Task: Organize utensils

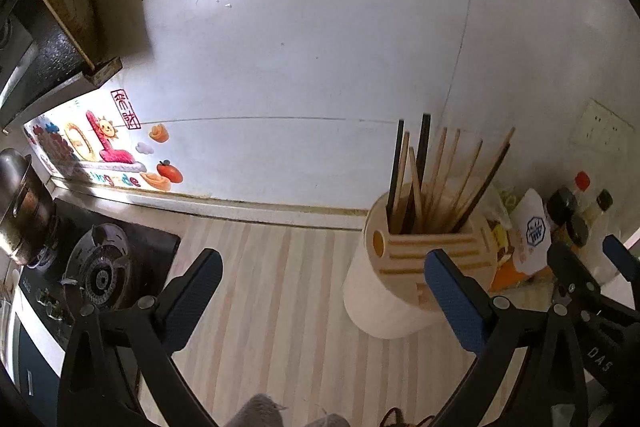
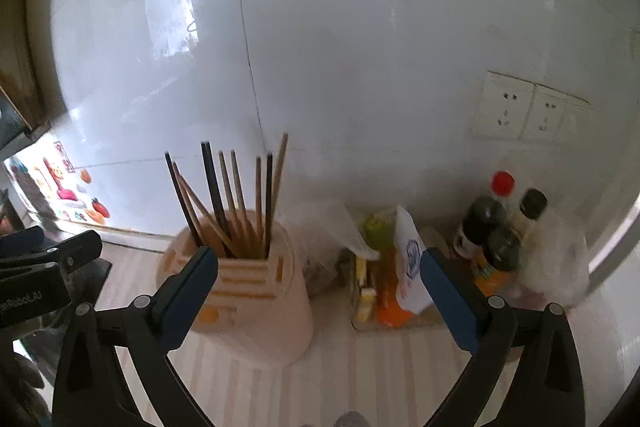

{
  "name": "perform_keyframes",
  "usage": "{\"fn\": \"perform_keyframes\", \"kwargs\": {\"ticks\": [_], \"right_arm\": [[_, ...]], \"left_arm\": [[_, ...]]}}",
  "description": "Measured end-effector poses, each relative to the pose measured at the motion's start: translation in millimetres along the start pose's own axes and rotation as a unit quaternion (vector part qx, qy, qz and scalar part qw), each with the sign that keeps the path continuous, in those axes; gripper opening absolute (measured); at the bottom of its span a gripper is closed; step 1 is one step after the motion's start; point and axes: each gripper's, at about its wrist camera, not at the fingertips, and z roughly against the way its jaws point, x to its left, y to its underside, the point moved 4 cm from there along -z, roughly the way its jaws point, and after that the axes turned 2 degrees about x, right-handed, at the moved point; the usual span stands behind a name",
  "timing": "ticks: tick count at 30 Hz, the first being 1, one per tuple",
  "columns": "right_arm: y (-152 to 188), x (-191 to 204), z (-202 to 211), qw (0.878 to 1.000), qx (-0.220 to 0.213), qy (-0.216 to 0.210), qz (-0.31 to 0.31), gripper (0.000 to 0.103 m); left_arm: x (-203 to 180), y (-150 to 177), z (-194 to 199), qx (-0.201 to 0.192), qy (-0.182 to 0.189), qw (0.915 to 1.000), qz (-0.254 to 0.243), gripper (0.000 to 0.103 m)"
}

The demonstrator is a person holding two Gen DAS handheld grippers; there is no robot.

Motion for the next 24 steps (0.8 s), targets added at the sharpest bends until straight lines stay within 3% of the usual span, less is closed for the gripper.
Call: {"fn": "perform_keyframes", "kwargs": {"ticks": [5,12,24], "right_arm": [[14,-3,13,1.0,-0.002,0.023,-0.007,0.103],[21,-9,61,0.999,-0.012,0.033,-0.004,0.103],[47,-19,208,0.997,-0.063,0.044,0.001,0.103]], "left_arm": [[2,14,18,-0.013,0.0,0.9999,-0.002,0.103],[4,32,75,-0.051,-0.004,0.9987,0.002,0.103],[-6,80,202,-0.122,0.004,0.9925,-0.01,0.103]]}}
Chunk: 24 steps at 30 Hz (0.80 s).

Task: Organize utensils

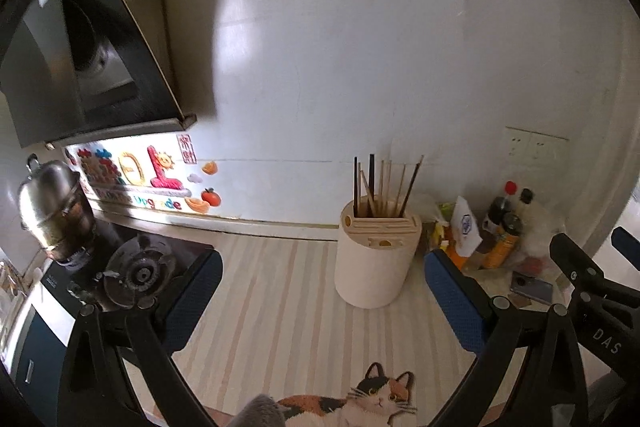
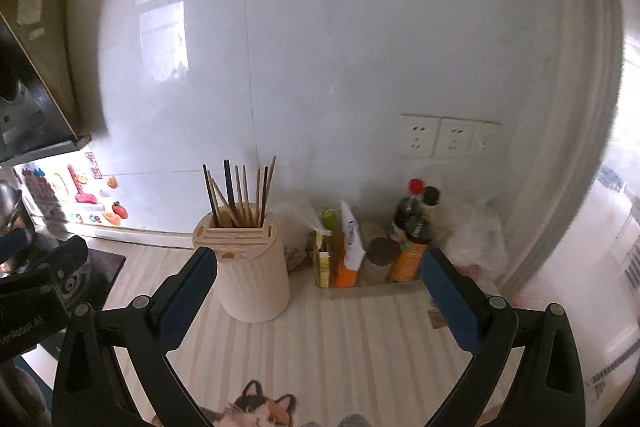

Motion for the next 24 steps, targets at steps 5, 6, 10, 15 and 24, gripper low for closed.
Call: {"fn": "perform_keyframes", "kwargs": {"ticks": [5,6,10,15,24], "right_arm": [[10,-10,54,1.0,-0.012,0.003,-0.001,0.103],[12,-12,62,1.0,-0.014,0.004,-0.001,0.103],[21,-17,93,1.0,-0.02,0.002,-0.004,0.103],[28,-21,122,1.0,-0.029,-0.001,-0.009,0.103],[34,-24,149,0.999,-0.042,0.001,-0.004,0.103]], "left_arm": [[0,11,38,-0.012,0.003,0.9999,0.0,0.103],[0,13,44,-0.013,0.001,0.9999,0.002,0.103],[0,22,67,-0.018,0.005,0.9998,0.005,0.103],[-2,28,83,-0.022,0.006,0.9997,0.0,0.103],[-1,37,96,-0.022,0.005,0.9997,0.003,0.103]]}}
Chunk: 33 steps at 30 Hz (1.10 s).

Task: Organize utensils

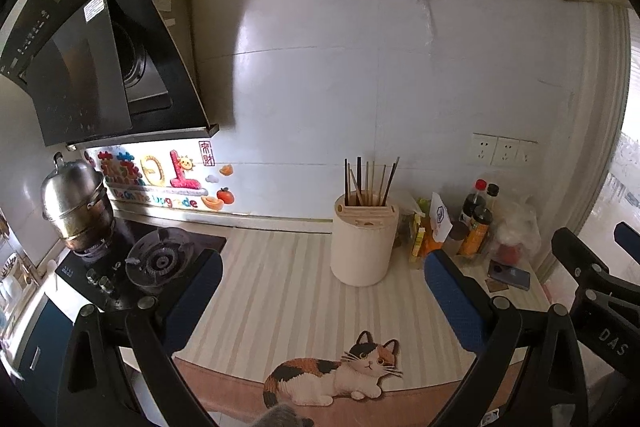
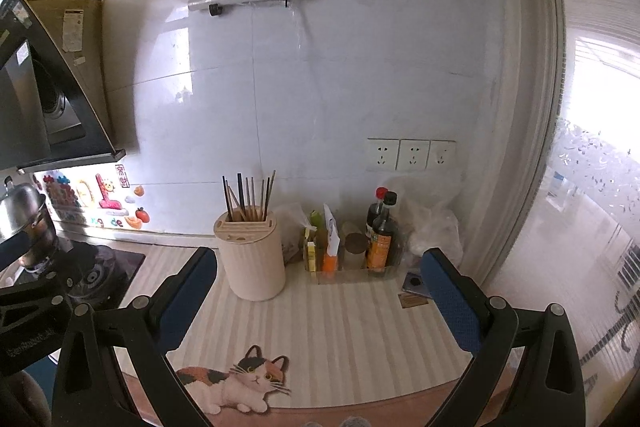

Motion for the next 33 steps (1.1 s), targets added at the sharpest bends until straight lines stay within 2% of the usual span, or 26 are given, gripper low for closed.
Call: {"fn": "perform_keyframes", "kwargs": {"ticks": [33], "right_arm": [[10,5,10,1.0,0.013,-0.009,0.014,0.103]], "left_arm": [[6,16,4,0.01,-0.003,0.9999,0.001,0.103]]}}
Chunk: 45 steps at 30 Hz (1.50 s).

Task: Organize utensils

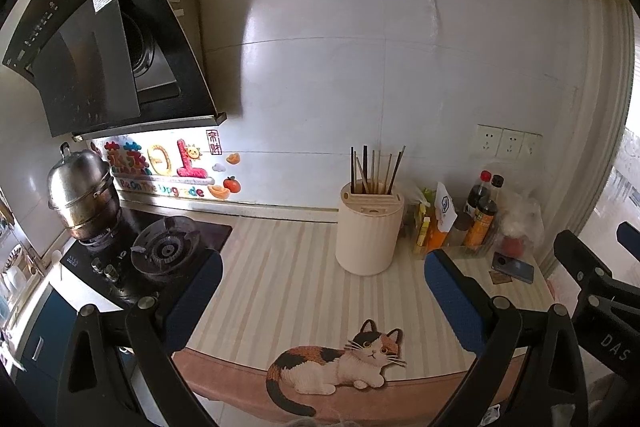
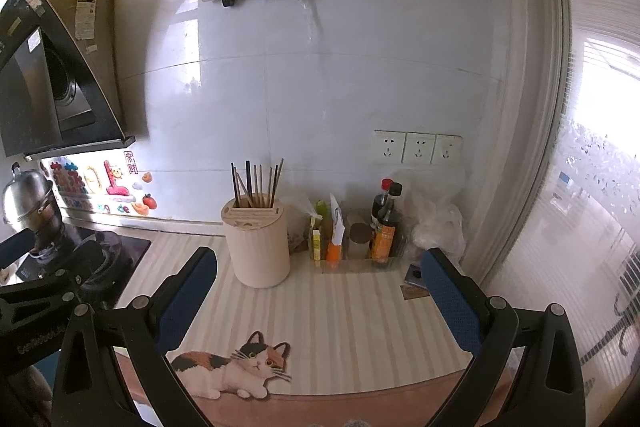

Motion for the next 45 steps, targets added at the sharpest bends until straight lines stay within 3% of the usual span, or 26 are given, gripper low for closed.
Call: {"fn": "perform_keyframes", "kwargs": {"ticks": [45], "right_arm": [[0,-3,-17,1.0,0.005,-0.007,0.006,0.103]], "left_arm": [[4,-4,-13,0.004,-0.005,1.0,-0.001,0.103]]}}
